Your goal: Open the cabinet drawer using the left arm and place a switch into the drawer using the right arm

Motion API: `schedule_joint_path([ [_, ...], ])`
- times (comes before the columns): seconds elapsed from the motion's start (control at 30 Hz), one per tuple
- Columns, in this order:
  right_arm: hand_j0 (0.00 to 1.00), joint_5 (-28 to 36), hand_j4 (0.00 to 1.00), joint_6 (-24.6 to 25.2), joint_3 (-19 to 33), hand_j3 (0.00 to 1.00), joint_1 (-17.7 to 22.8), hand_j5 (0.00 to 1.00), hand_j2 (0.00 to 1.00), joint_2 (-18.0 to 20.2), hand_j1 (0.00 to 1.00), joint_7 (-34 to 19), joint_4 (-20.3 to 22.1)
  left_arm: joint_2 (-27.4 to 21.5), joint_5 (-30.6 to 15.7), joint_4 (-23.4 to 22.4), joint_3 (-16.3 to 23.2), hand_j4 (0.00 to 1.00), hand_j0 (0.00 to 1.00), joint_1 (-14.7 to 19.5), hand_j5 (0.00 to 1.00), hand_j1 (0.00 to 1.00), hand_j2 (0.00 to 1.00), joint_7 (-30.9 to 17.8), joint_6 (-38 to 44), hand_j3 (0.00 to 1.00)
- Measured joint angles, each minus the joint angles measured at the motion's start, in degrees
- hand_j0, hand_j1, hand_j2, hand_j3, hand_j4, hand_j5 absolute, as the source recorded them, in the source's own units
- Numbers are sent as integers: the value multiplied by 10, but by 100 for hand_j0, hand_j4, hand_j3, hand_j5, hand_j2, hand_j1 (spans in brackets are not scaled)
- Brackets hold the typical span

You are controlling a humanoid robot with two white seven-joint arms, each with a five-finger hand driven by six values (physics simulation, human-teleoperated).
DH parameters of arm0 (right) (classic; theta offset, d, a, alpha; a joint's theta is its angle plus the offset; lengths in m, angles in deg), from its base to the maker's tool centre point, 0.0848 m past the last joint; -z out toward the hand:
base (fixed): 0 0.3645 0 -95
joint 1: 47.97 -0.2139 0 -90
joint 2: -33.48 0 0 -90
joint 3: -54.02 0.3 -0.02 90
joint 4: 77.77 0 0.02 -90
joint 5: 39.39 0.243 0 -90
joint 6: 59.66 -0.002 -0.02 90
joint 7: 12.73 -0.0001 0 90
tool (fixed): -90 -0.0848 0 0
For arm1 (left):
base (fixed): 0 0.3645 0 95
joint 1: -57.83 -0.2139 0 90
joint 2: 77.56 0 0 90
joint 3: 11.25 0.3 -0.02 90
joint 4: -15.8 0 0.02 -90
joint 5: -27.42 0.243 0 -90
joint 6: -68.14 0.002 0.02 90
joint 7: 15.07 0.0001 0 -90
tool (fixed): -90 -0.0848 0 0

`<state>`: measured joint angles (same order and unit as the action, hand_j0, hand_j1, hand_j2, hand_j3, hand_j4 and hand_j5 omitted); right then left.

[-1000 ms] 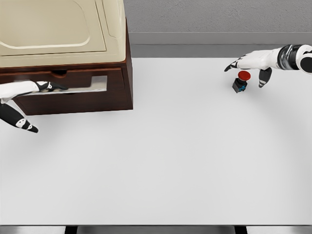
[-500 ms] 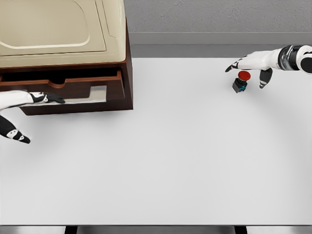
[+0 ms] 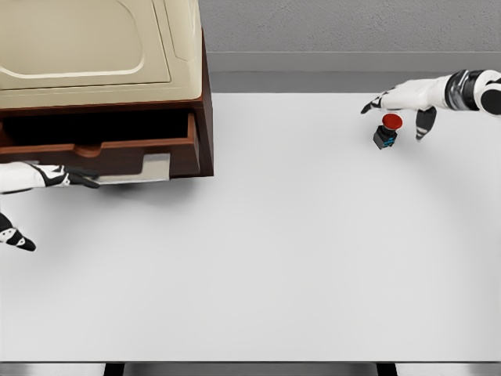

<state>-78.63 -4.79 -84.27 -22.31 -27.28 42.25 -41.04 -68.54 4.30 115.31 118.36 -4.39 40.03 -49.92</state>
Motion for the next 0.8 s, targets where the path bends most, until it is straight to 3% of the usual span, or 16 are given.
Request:
schedule_joint_path([
  [0.37,100,-5,100,0,-1,100,-1,100,100,-9,100,0,-15,-24,-17,2,22,100,100,0,100,100,100,0,-52,100],
  [0.53,87,-5,87,0,-1,87,-1,87,87,-9,87,0,-16,-38,-27,2,34,100,100,0,100,100,100,-1,-68,100],
  [0.8,84,-3,84,0,0,84,-1,84,84,-9,84,0,-16,-51,-39,0,44,100,100,0,100,100,100,-1,-71,100],
])
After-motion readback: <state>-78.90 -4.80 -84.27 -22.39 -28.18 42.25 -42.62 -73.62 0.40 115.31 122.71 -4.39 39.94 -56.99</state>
